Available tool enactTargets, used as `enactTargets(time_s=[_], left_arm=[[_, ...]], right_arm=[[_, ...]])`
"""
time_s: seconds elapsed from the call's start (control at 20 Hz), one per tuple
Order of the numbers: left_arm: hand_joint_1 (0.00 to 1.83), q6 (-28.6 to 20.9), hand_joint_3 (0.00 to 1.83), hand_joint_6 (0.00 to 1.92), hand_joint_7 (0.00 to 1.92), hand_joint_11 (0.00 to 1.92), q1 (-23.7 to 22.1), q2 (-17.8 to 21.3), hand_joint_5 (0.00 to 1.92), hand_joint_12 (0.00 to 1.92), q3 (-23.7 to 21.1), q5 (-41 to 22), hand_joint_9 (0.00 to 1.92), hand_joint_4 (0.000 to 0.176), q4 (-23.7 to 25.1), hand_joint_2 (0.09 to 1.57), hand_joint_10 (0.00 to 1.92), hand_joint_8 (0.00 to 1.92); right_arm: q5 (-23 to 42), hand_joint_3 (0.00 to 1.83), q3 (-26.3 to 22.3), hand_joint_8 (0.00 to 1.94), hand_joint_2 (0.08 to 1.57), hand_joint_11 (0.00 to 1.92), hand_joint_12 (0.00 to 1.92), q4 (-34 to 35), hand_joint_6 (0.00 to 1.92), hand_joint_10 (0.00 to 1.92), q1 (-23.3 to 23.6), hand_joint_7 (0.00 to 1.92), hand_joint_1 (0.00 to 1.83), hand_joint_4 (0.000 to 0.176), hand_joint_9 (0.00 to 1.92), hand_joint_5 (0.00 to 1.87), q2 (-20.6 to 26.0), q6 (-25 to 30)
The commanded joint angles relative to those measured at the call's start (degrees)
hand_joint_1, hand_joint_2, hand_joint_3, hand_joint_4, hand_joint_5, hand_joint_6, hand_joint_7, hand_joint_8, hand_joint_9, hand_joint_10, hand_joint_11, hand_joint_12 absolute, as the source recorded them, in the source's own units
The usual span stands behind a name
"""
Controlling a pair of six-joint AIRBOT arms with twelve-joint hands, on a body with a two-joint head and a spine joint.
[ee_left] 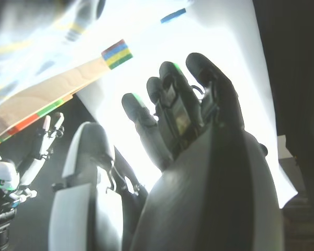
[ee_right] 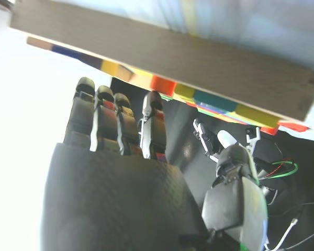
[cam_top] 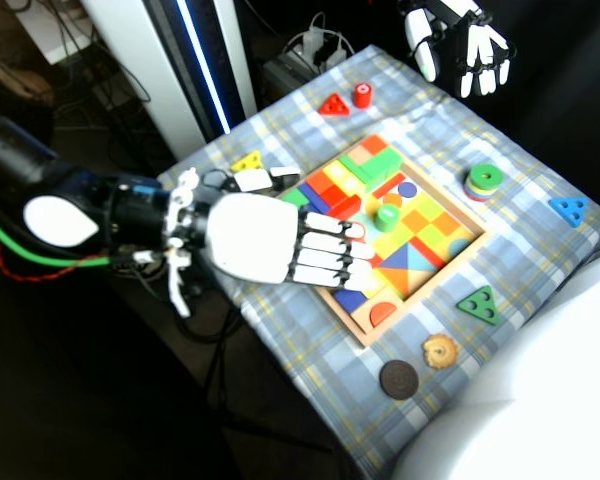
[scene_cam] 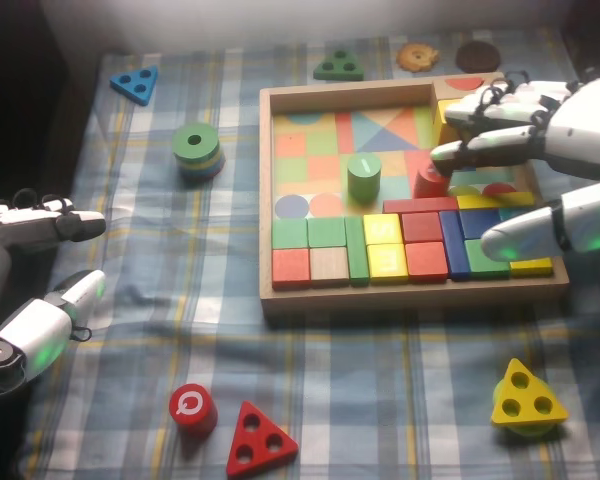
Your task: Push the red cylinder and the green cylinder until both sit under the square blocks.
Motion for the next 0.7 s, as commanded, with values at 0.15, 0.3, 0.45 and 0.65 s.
enactTargets(time_s=[0.15, 0.3, 0.45, 0.65], left_arm=[[0.87, -0.57, 0.00, 0.00, 0.58, 0.00, -0.42, -0.14, 0.82, 0.80, 0.23, -6.22, 0.49, 0.000, 2.08, 1.29, 0.01, 0.00], [0.87, -0.57, 0.00, 0.00, 0.56, 0.00, -0.41, -0.14, 0.81, 0.84, 0.23, -6.16, 0.48, 0.000, 2.02, 1.30, 0.01, 0.00], [0.84, -0.57, 0.00, 0.00, 0.57, 0.00, -0.40, -0.13, 0.82, 0.78, 0.23, -6.07, 0.47, 0.000, 2.01, 1.30, 0.00, 0.00], [0.83, -0.57, 0.00, 0.00, 0.55, 0.00, -0.38, -0.12, 0.80, 0.73, 0.21, -6.03, 0.46, 0.000, 1.96, 1.31, 0.00, 0.00]], right_arm=[[4.21, 0.00, -1.51, 0.00, 0.94, 0.00, 0.00, 2.86, 0.00, 0.00, -1.02, 0.00, 0.00, 0.122, 0.00, 0.27, 2.47, 0.34], [4.21, 0.00, -2.27, 0.00, 0.94, 0.00, 0.00, 4.04, 0.00, 0.00, -1.86, 0.00, 0.00, 0.104, 0.00, 0.28, 3.88, 0.24], [4.21, 0.00, -3.80, 0.00, 0.88, 0.00, 0.00, 6.91, 0.00, 0.00, -2.84, 0.00, 0.00, 0.149, 0.00, 0.27, 5.52, -3.03], [4.21, 0.00, -4.90, 0.00, 0.89, 0.00, 0.00, 8.74, 0.00, 0.00, -3.83, 0.00, 0.00, 0.127, 0.00, 0.27, 7.36, -3.99]])
